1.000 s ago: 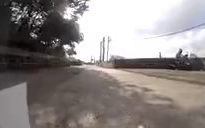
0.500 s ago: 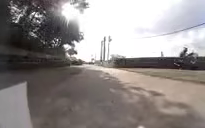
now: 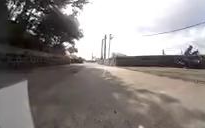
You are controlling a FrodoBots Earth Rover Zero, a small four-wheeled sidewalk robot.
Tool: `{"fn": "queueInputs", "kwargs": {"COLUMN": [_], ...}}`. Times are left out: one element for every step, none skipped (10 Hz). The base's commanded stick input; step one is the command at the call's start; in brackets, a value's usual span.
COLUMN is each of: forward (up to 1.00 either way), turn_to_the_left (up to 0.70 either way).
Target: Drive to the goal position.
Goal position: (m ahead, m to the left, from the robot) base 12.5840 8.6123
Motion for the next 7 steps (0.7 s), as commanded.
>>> {"fn": "queueInputs", "kwargs": {"forward": [0.7, 0.7, 0.7, 0.7, 0.7, 0.7, 0.7], "turn_to_the_left": [0.0, 0.0, 0.0, 0.0, 0.0, 0.0, 0.0]}}
